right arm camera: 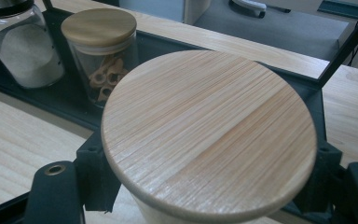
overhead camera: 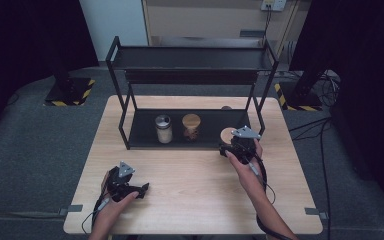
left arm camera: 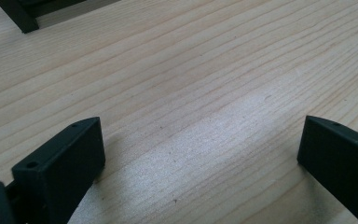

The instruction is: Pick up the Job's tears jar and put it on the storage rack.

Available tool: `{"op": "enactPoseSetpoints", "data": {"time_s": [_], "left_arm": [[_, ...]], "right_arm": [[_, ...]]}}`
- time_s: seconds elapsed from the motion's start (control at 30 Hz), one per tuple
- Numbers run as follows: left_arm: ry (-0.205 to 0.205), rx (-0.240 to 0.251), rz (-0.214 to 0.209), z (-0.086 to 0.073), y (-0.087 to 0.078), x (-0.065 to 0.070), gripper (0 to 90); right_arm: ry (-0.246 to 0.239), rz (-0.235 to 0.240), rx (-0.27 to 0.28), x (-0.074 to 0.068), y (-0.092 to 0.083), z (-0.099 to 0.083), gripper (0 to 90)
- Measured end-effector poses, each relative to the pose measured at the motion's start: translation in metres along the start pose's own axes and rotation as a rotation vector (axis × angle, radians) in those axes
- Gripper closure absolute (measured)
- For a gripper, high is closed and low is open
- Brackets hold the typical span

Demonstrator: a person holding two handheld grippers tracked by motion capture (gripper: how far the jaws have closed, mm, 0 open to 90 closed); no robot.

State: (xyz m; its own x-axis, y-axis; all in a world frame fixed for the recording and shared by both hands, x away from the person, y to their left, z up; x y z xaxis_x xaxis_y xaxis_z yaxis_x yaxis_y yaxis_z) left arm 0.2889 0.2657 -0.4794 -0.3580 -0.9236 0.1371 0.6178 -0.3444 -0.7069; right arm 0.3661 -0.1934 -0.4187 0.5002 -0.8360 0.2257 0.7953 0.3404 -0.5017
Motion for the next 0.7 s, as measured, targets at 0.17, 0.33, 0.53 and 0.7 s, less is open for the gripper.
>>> {"op": "enactPoseSetpoints", "data": {"time_s": [0.17, 0.33, 0.53, 0.7], "left_arm": [[0.0, 0.0, 0.0, 0.0, 0.0, 0.0, 0.0], [0.0, 0.0, 0.0, 0.0, 0.0, 0.0, 0.0], [0.0, 0.0, 0.0, 0.0, 0.0, 0.0, 0.0], [0.001, 0.0, 0.001, 0.0, 0.0, 0.0, 0.0]], "right_arm": [[0.003, -0.009, -0.003, 0.004, 0.008, 0.004, 25.8], [0.009, -0.016, -0.009, 0.006, 0.015, 0.008, 25.8], [0.013, -0.019, -0.01, 0.007, 0.022, 0.013, 25.8], [0.018, -0.022, -0.012, 0.007, 0.029, 0.016, 25.8]]}}
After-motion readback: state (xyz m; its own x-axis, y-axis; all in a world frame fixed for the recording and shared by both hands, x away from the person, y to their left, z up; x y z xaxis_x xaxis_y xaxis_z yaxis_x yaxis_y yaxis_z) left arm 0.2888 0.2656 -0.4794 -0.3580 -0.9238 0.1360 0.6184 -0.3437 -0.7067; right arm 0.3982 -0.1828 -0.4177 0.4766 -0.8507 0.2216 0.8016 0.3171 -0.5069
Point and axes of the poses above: each handheld gripper's, and its own axes: y roughly forward along the jaws, z roughly out of its top, x roughly to its right, the point moved 5 cm from there along y, roughly forward along the jaws, and after that the axes turned 11 degrees about -y, right-handed, at the moved point
